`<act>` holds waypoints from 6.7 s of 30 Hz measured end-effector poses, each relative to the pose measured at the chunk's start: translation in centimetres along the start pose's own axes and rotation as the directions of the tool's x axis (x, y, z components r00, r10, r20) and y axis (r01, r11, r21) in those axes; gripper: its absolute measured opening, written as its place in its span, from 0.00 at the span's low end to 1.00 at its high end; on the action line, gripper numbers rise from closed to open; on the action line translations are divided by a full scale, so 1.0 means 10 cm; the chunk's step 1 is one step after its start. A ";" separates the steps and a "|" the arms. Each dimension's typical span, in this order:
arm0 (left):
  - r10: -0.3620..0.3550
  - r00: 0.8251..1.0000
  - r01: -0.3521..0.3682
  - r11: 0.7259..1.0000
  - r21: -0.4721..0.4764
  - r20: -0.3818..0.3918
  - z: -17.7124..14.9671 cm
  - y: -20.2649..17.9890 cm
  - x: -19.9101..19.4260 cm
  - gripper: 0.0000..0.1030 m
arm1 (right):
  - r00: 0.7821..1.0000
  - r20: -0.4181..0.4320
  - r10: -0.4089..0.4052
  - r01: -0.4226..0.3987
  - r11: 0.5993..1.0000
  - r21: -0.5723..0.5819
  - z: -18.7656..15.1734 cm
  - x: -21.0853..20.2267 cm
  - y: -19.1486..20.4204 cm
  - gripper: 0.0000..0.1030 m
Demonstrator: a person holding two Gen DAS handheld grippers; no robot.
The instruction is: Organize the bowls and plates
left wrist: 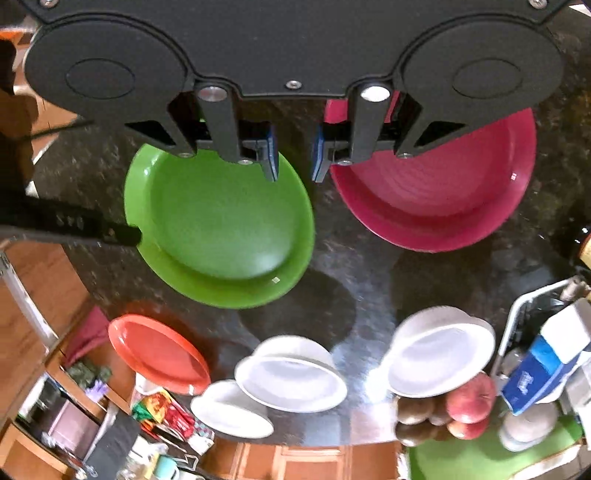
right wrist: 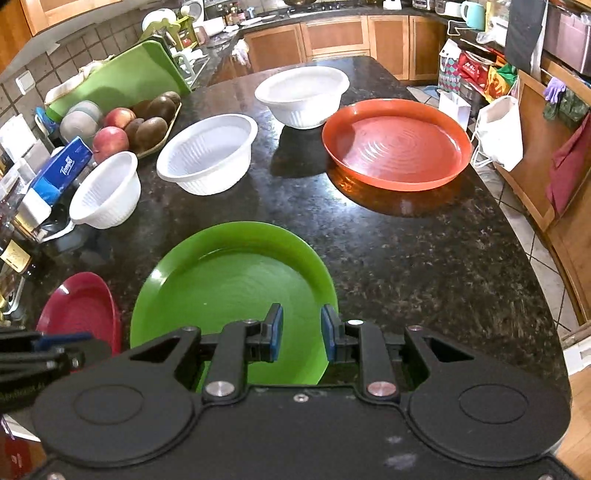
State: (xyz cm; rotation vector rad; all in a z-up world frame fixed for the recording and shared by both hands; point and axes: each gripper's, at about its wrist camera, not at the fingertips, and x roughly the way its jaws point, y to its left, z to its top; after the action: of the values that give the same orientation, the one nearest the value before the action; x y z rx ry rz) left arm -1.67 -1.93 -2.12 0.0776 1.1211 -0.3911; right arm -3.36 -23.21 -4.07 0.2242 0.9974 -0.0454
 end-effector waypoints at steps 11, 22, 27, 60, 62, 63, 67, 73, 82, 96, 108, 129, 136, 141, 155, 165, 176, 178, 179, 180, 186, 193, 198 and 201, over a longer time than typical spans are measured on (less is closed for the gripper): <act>-0.006 0.998 0.004 1.000 -0.027 -0.064 -0.11 -0.03 0.07 0.25 | 1.000 -0.020 0.020 -0.022 0.996 -0.087 0.21 0.16 -0.06 0.24; -0.003 0.995 -0.007 0.994 -0.105 -0.096 -0.09 -0.08 0.18 0.25 | 0.998 -0.041 0.046 -0.051 0.989 -0.138 0.35 0.32 -0.12 0.24; -0.004 0.995 -0.011 0.988 -0.154 -0.099 -0.02 -0.08 0.26 0.25 | 0.997 -0.054 0.050 -0.058 0.986 -0.158 0.37 0.37 -0.15 0.24; 0.063 0.993 -0.079 0.984 -0.160 -0.097 0.26 -0.17 0.42 0.23 | 0.994 -0.094 0.055 -0.071 0.983 -0.170 0.35 0.39 -0.25 0.17; 0.065 0.993 -0.079 0.985 -0.151 -0.096 0.26 -0.17 0.40 0.23 | 0.995 -0.084 0.054 -0.068 0.983 -0.170 0.36 0.36 -0.24 0.17; 0.065 0.993 -0.079 0.986 -0.149 -0.095 0.26 -0.17 0.40 0.23 | 0.995 -0.082 0.053 -0.066 0.983 -0.170 0.36 0.36 -0.23 0.17; 0.069 0.994 -0.080 0.987 -0.137 -0.084 0.24 -0.14 0.34 0.23 | 0.995 -0.080 0.051 -0.064 0.984 -0.167 0.34 0.34 -0.18 0.17; 0.084 0.994 -0.092 0.986 -0.136 -0.065 0.23 -0.05 0.27 0.23 | 0.995 -0.086 0.059 -0.073 0.984 -0.163 0.29 0.31 -0.09 0.17; 0.116 0.993 -0.120 0.981 -0.153 -0.035 0.12 0.16 0.09 0.23 | 0.993 -0.066 0.098 -0.109 0.977 -0.184 0.30 0.19 0.21 0.17; 0.202 0.979 -0.197 0.944 -0.266 -0.009 -0.18 0.78 -0.22 0.23 | 0.978 -0.097 0.186 -0.207 0.934 -0.290 0.23 0.19 1.01 0.17; 0.250 0.968 -0.246 0.910 -0.334 -0.031 -0.45 1.28 -0.27 0.23 | 0.965 -0.164 0.205 -0.252 0.898 -0.362 0.09 0.37 1.62 0.17; 0.235 0.972 -0.235 0.942 -0.241 -0.026 -0.46 1.42 -0.20 0.24 | 0.973 -0.184 0.139 -0.194 0.923 -0.331 -0.02 0.44 1.75 0.18; 0.211 0.977 -0.212 0.947 -0.242 -0.030 -0.48 1.45 -0.22 0.24 | 0.975 -0.178 0.130 -0.183 0.929 -0.323 -0.04 0.44 1.76 0.20; 0.208 0.978 -0.205 0.949 -0.241 -0.011 -0.49 1.48 -0.26 0.24 | 0.978 -0.169 0.121 -0.170 0.934 -0.314 -0.04 0.43 1.75 0.20; 0.208 0.978 -0.198 0.950 -0.240 0.017 -0.47 1.41 -0.35 0.24 | 0.982 -0.139 0.126 -0.162 0.941 -0.297 0.00 0.34 1.70 0.20; 0.170 0.982 -0.150 0.964 -0.220 0.078 -0.28 1.21 -0.44 0.25 | 0.986 -0.105 0.132 -0.154 0.957 -0.247 0.09 0.24 1.48 0.20; 0.062 0.994 -0.056 0.996 -0.076 0.086 0.19 0.61 -0.22 0.25 | 0.997 -0.047 0.065 -0.070 0.991 -0.114 0.24 0.11 0.74 0.20; 0.051 0.995 -0.047 0.998 -0.039 0.088 0.29 0.45 -0.16 0.25 | 0.998 -0.043 0.039 -0.042 0.996 -0.079 0.29 0.10 0.53 0.20; 0.041 0.995 -0.040 0.999 -0.022 0.088 0.34 0.37 -0.13 0.25 | 0.999 -0.043 0.027 -0.030 0.997 -0.066 0.31 0.09 0.43 0.20; 0.031 0.996 -0.031 1.000 -0.007 0.087 0.39 0.30 -0.10 0.25 | 0.999 -0.043 0.013 -0.015 0.999 -0.052 0.33 0.09 0.33 0.20; 0.007 0.995 -0.014 0.997 0.070 0.098 0.73 -0.13 0.04 0.25 | 0.998 0.015 -0.061 0.061 0.998 -0.020 0.49 -0.02 -0.22 0.20; -0.008 0.995 -0.004 0.993 0.121 0.102 1.14 -0.58 0.23 0.25 | 0.988 0.090 -0.122 0.123 0.992 -0.002 0.80 -0.18 -0.79 0.24; 0.002 0.995 -0.013 0.993 0.116 0.101 1.40 -0.86 0.42 0.25 | 0.984 0.098 -0.149 0.148 0.989 0.015 1.05 -0.14 -1.11 0.30; 0.003 0.996 -0.014 0.994 0.112 0.093 1.52 -1.01 0.55 0.25 | 0.982 0.092 -0.166 0.166 0.986 0.014 1.16 -0.04 -1.23 0.30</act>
State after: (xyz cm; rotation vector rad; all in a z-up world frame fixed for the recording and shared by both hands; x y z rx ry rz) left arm 9.98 -16.71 0.99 0.1621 1.0061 -0.4460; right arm 4.28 -37.69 0.24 0.1428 0.9219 -0.2094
